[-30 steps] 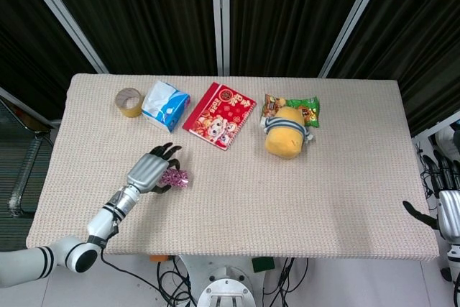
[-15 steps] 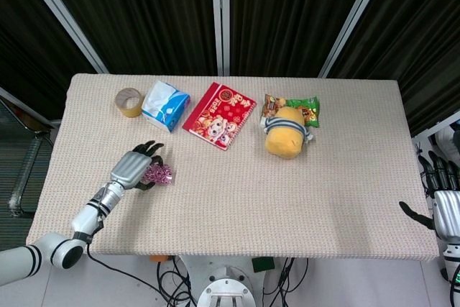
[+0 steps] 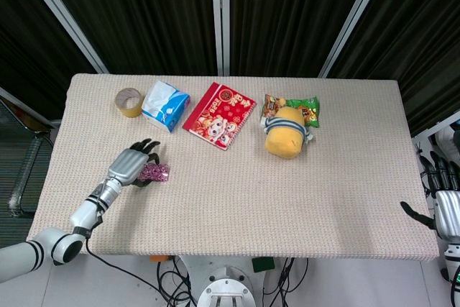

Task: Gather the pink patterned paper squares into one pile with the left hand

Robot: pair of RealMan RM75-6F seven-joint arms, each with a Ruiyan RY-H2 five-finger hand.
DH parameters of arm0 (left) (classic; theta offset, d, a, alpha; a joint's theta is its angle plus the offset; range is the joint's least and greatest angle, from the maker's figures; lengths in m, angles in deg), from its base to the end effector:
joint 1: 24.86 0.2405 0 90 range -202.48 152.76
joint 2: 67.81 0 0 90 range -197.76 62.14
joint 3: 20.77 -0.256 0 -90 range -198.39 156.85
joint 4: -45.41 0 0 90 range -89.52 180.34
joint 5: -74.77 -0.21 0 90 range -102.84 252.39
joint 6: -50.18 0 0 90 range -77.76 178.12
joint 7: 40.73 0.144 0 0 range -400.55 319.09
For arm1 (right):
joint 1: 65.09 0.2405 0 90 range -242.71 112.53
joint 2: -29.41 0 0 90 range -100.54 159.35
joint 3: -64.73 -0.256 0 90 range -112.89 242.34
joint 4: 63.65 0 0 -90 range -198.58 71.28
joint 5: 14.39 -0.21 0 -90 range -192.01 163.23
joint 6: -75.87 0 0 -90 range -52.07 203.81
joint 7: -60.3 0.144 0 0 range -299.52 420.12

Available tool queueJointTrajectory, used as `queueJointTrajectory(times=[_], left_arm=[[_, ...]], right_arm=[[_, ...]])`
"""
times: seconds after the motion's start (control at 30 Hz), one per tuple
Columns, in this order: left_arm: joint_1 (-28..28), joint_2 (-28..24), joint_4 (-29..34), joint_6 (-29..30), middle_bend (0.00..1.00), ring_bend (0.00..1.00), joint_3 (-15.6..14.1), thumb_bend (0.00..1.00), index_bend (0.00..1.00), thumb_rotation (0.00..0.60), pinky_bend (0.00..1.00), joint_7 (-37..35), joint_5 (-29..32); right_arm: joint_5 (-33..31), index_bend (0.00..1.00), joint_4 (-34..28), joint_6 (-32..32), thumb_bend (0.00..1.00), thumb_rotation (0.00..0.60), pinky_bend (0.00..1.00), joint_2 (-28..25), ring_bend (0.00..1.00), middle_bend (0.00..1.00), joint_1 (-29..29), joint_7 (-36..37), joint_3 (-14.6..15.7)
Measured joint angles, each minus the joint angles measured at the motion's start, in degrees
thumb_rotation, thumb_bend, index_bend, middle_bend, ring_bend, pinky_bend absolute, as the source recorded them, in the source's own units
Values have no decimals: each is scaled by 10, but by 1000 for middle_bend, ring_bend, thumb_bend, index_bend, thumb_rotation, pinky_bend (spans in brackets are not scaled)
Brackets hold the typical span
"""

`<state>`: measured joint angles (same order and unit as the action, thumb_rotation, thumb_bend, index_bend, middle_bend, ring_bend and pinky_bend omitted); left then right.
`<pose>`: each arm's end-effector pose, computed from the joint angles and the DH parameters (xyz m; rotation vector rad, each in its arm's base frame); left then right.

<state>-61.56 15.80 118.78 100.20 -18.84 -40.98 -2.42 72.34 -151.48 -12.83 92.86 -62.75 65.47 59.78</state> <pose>-0.2466 0.3298 0.0039 -1.9348 -1.0255 -0.7572 -0.3259 -0.1750 0.1836 1.3119 -0.8460 0.9470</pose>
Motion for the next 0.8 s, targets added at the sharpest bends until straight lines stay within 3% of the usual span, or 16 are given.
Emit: queueJointTrajectory(times=[0.53,0.8], left_arm=[[2,-6,-12,-6,84,0,-7,208,391,600,138,-3,-9],[3,-7,-17,-10,84,0,-7,209,319,600,138,-18,-10]], right_arm=[[-2,0,-4,3,327,600,0,1,0,0,1,-8,1],[-3,0,-6,4,327,600,0,1,0,0,1,-12,1]])
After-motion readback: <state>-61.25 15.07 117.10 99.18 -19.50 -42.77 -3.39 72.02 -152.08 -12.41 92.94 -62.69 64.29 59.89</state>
